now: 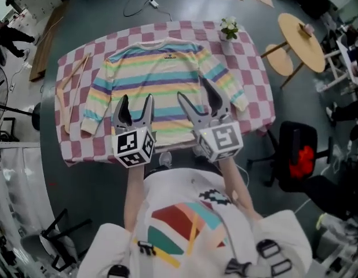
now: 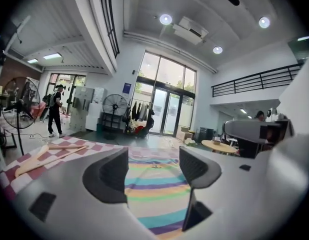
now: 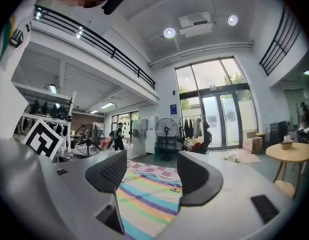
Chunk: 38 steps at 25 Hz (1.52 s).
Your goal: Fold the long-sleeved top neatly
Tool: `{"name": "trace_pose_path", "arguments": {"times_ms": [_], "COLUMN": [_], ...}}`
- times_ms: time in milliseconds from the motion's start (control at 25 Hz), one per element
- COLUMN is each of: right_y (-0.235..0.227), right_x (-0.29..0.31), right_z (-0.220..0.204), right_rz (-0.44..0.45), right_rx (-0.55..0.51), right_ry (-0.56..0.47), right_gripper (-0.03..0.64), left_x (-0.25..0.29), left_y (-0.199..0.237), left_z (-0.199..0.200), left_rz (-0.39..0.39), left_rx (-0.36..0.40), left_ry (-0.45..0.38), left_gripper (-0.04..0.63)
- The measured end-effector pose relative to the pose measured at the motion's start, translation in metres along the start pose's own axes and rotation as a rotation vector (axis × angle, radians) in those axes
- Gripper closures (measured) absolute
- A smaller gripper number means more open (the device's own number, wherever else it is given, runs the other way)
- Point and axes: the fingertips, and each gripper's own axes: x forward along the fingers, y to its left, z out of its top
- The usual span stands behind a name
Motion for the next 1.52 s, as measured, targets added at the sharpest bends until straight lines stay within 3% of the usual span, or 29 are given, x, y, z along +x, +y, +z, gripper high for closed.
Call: {"name": "trace_pose_path", "arguments": {"times_ms": [240, 480, 680, 920, 1040, 1240, 1400, 1520], "right_y": [-0.008, -0.026, -0.066, -0.138, -0.170, -0.194, -0.194, -0.196], "right_x": [0.002, 0.001, -0.004, -0.030, -0.055, -0.100, -0.122, -0.128], "right_z": [-0.011, -0.030, -0.042, -0.085, -0.122, -0.199, -0.241, -0.254], "right_rz": [0.109, 0.118, 0.016, -0.199, -0.331, -0.512, -0.592, -0.615], "right_rx": [0.011, 0.024, 0.096, 0.212, 0.384, 0.859, 1.207, 1.377], "right_ry": [-0.001, 0.052, 0.088, 0.147, 0.184, 0.200, 0.148, 0.083], "right_gripper": [0.308, 0.308, 0.308, 0.308, 0.308, 0.308, 0.308, 0.308], "left_x": [-0.008, -0.004, 0.014, 0.047, 0.064, 0.089, 0.104, 0.113], "left_y": [-0.010, -0.020, -0.033, -0.063, -0.080, -0.111, -0.130, -0.141], "left_z": [0.003, -0.010, -0.015, -0.020, -0.027, -0.045, -0.058, -0.066], "left_rz": [0.085, 0.121, 0.099, 0.008, -0.048, -0.136, -0.182, -0.206], "left_rx": [-0.011, -0.006, 0.009, 0.056, 0.076, 0.118, 0.153, 0.173], "left_ry": [-0.031, 0.007, 0.036, 0.077, 0.114, 0.196, 0.246, 0.270], "left_gripper": [0.296, 0.296, 0.296, 0.296, 0.296, 0.296, 0.296, 0.296]}}
